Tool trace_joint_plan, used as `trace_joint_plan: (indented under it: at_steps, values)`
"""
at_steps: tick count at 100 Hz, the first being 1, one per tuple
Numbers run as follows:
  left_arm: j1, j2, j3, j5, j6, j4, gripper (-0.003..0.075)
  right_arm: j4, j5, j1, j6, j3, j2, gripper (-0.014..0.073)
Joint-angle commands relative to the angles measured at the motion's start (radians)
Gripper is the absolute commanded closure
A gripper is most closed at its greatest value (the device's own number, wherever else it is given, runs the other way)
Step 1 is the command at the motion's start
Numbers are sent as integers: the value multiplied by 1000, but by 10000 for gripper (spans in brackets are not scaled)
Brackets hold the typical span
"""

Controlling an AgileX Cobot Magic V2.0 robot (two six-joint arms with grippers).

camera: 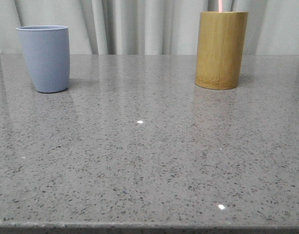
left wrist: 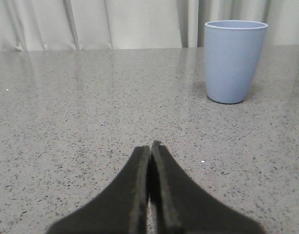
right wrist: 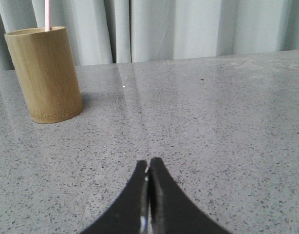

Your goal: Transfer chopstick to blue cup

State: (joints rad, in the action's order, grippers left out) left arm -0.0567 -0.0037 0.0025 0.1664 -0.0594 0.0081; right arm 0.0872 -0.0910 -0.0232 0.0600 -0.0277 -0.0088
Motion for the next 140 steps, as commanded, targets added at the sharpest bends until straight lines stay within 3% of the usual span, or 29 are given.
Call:
trace_joint_plan:
  at_steps: [1, 28, 49, 85, 107, 121, 132, 140]
  values:
    - [3, -35, 9, -87, -10, -8, 739, -10, 82, -7, -1, -1, -23, 699]
    - [3, -33, -29, -131, -10, -117, 739, 18, 91, -7, -1, 33, -21, 699]
    - [3, 43, -176, -39, -10, -117, 739, 18, -78, -7, -1, 165, 41, 699]
    - [3, 400, -510, 159, -10, -116, 739, 18, -266, -7, -1, 438, 322, 699]
    - [3, 612, -654, 198, -10, -116, 734, 18, -382, -7, -1, 611, 511, 671]
    - [3, 709, -708, 200, -10, -116, 634, 18, -393, -7, -28, 682, 594, 523]
    - [3, 756, -735, 201, -10, -116, 475, 18, -394, -7, -30, 717, 641, 378]
    - [3, 772, -744, 201, -10, -116, 378, 18, -398, -7, -30, 733, 661, 323]
